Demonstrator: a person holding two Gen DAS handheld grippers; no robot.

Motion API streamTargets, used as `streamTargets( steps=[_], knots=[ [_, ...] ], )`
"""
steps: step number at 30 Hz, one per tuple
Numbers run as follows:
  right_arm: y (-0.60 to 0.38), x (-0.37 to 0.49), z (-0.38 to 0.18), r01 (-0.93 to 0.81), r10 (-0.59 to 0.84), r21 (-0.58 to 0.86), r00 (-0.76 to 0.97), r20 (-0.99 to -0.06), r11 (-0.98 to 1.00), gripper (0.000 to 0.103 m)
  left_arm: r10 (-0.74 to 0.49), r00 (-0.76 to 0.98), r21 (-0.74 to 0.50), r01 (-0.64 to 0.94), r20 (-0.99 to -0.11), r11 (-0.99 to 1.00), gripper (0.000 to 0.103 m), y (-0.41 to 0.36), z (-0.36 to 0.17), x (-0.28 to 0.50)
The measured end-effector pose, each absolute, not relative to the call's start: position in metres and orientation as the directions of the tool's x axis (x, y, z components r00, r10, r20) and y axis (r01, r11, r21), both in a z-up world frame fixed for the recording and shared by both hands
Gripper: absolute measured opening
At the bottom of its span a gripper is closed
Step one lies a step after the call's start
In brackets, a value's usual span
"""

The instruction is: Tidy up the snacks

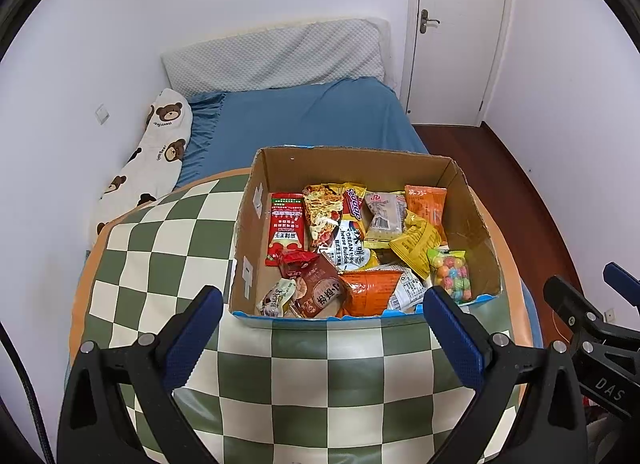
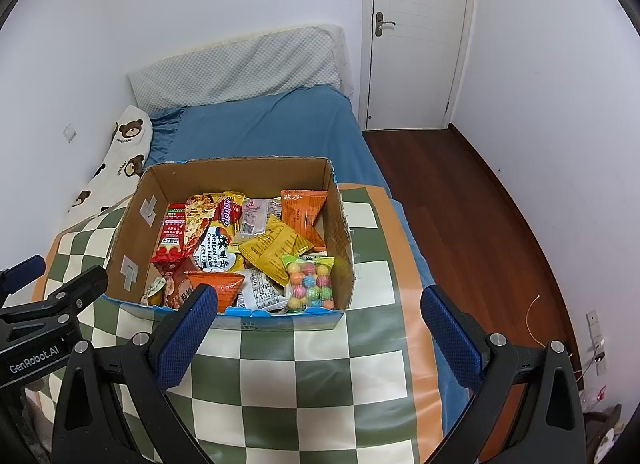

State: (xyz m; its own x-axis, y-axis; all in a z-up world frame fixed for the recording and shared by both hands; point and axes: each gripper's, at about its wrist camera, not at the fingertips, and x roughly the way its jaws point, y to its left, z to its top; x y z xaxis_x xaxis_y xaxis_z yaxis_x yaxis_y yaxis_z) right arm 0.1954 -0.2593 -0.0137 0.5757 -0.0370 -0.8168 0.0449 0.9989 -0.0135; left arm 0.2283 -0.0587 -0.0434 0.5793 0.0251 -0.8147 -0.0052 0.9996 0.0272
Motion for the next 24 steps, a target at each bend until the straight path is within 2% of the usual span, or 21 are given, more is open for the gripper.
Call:
streamTargets(
  steps=[24],
  knots=[
    [-0.2606, 0.1886, -0.0125, 0.057, -0.046, -0.016, 0.572, -0.819, 0.998, 0.103, 0.021, 0.571, 0.032, 0.008, -0.821, 0.999, 0.103, -0.0607, -0.046, 0.221]
  ],
)
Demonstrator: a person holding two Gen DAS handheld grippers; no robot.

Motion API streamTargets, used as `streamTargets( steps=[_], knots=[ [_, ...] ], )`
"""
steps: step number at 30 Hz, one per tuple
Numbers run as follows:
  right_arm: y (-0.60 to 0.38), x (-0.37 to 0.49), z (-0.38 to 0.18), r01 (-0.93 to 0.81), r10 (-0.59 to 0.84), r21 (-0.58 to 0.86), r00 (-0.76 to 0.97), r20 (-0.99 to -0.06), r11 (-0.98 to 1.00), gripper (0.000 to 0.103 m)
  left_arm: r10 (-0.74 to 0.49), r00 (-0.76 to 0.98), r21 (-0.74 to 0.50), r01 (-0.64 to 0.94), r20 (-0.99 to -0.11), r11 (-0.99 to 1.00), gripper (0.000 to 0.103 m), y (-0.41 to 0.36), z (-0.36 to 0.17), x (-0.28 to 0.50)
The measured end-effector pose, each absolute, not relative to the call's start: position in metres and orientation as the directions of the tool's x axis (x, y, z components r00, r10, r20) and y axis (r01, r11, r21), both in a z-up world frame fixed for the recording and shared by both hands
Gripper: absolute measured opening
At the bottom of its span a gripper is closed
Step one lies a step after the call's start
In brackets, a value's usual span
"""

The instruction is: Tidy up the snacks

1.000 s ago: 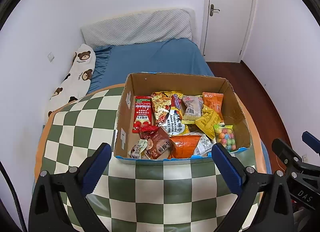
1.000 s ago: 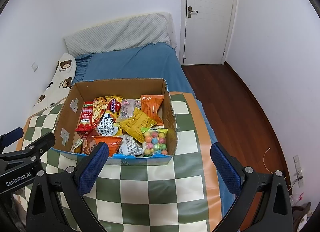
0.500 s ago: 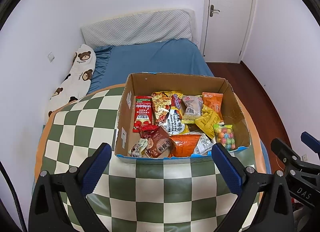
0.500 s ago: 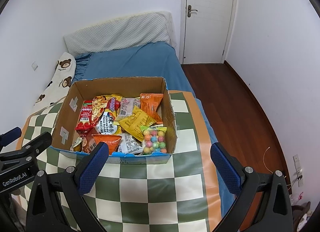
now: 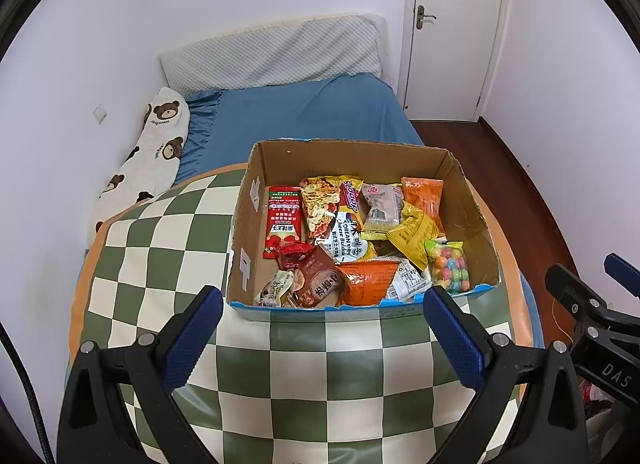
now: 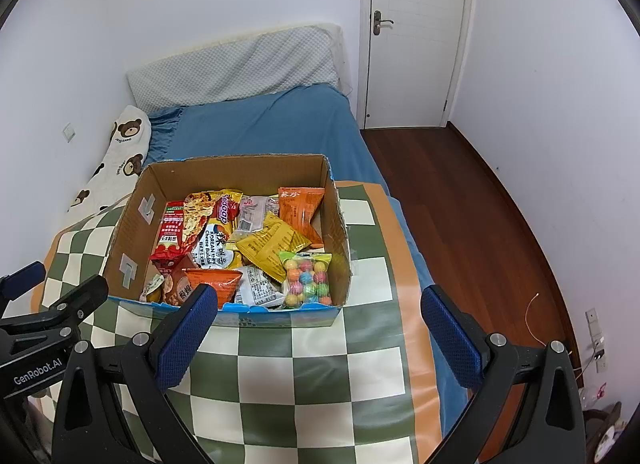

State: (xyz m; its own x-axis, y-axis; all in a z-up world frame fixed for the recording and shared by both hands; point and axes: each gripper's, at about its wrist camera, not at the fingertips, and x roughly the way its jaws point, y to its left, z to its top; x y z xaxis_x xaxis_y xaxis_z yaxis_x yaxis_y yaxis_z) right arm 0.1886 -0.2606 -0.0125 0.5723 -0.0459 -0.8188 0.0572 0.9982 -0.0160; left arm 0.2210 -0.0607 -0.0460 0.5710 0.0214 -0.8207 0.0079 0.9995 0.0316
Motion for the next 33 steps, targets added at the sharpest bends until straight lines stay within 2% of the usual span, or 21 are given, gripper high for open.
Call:
streamTargets(
  steps=[33],
  knots=[
    [-0.2663, 0.1806, -0.0105, 0.065, -0.048, -0.013, 0.574, -0.818, 0.998, 0.103, 0.026, 0.577, 0.039, 0.01, -0.816, 0.999, 0.103, -0.0611, -0.0431, 0.2175]
  ],
)
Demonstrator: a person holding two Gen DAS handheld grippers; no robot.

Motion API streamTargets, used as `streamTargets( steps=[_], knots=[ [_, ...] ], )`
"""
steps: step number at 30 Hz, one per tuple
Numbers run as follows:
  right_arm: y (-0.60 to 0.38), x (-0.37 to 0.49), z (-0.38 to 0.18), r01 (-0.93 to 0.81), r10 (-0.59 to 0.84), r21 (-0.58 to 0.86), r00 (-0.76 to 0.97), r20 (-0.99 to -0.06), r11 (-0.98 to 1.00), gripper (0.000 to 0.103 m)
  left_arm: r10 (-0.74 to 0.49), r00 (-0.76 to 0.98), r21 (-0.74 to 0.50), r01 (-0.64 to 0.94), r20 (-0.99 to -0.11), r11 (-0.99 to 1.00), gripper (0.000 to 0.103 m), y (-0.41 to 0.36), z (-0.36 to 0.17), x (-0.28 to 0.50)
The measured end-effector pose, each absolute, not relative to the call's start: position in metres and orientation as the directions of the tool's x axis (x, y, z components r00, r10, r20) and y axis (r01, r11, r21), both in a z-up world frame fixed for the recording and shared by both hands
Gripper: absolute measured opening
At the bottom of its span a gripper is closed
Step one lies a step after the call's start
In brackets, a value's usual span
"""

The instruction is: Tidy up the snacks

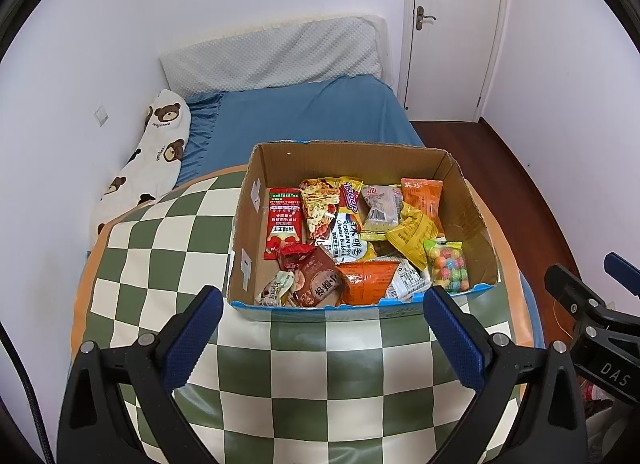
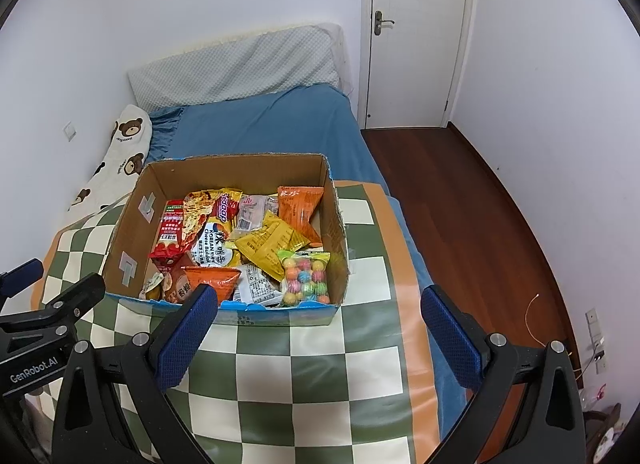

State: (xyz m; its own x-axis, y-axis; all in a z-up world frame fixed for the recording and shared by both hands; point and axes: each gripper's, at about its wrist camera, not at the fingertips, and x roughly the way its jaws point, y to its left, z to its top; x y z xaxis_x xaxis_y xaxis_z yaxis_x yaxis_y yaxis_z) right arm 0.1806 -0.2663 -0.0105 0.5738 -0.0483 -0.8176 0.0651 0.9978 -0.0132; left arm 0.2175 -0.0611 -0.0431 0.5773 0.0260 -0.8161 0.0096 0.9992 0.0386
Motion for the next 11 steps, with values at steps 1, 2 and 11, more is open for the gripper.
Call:
streamTargets(
  steps=[1, 2, 11],
  knots=[
    [-0.2667, 0.1805, -0.0099, 0.066, -0.05, -0.014, 0.574, -0.817, 0.998, 0.103, 0.026, 0.578, 0.039, 0.01, -0.816, 0.999, 0.103, -0.0613, -0.0426, 0.2175],
    [-0.2667, 0.1801, -0.0098, 0.065, -0.05, -0.015, 0.576, -0.816, 0.998, 0.103, 0.027, 0.577, 0.04, 0.009, -0.816, 0.999, 0.103, -0.0612, -0.0426, 0.2175],
    [-0.2664, 0.1791, -0.0064, 0.063, -0.044, -0.01, 0.578, -0.815, 0.998, 0.103, 0.022, 0.589, 0.032, 0.006, -0.808, 0.999, 0.103, -0.0617, -0.0377, 0.2169]
  ],
)
